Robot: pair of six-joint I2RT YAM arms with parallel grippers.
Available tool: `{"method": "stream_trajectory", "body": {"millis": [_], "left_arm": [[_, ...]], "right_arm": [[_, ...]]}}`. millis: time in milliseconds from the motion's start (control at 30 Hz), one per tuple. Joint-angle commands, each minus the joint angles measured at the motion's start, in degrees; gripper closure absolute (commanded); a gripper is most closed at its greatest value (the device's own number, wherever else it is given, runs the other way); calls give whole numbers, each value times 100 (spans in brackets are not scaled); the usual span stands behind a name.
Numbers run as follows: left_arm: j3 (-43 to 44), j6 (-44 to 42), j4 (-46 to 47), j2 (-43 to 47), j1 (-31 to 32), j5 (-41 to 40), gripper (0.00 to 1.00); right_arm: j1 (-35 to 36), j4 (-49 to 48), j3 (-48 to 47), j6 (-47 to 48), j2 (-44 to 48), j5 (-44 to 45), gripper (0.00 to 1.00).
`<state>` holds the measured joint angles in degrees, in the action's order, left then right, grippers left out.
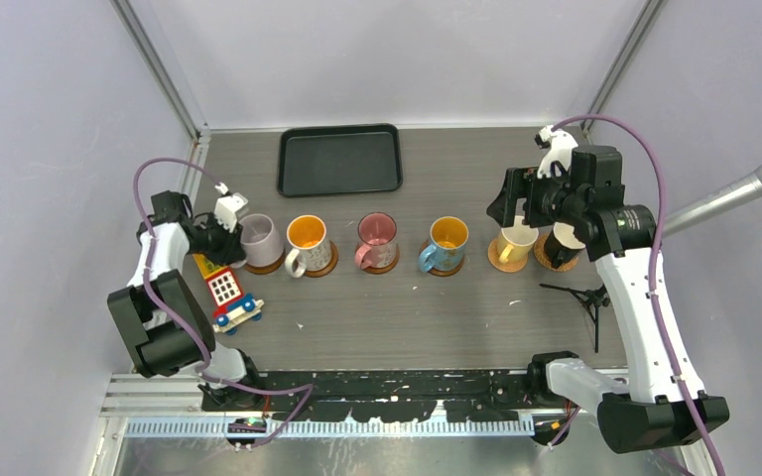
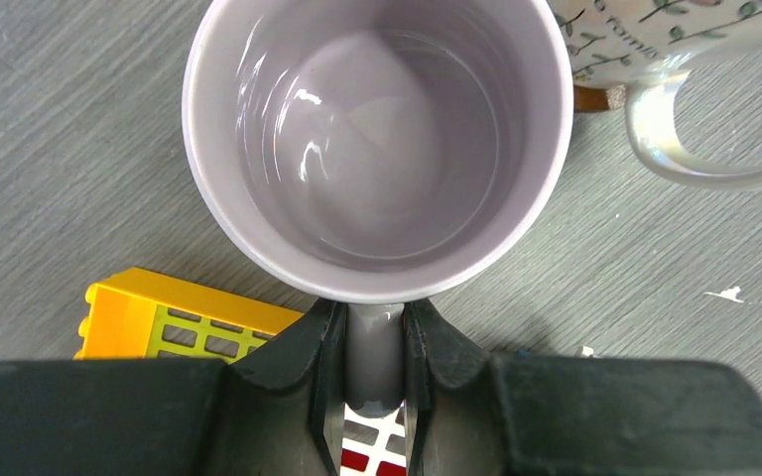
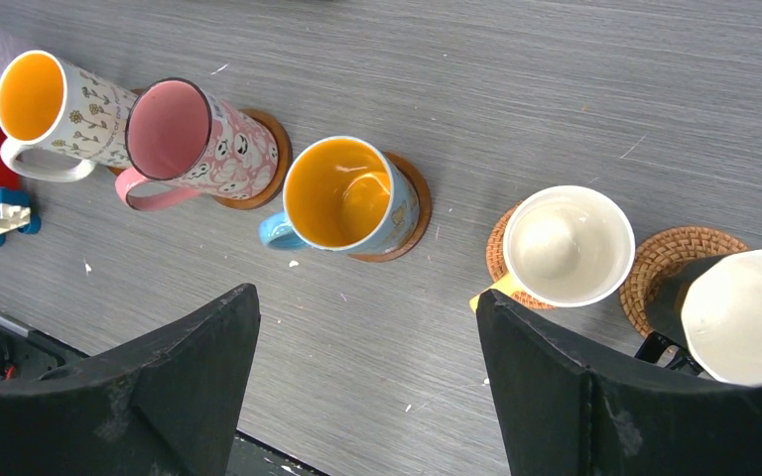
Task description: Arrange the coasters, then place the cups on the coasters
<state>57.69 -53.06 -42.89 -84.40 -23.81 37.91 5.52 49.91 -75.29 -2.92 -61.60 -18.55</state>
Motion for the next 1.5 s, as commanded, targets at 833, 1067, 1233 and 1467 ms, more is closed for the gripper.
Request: {"method": "stream_trajectory", "body": {"millis": [833,1067,1233,1467], "left_arm": [[-820,-49,968,597,-61,-351,78],[-687,-25,378,661,-60,-222,41],[-740,-25,225,856,-54,-82,45],[-673,206,231,910,-61,-216,41]], "right_arm": [[25,-6,1,67,193,53,15],[26,-7,31,119,204,40,15],[25,1,98,141,245,8,15],[21,-9,111,193,225,-67,15]]}}
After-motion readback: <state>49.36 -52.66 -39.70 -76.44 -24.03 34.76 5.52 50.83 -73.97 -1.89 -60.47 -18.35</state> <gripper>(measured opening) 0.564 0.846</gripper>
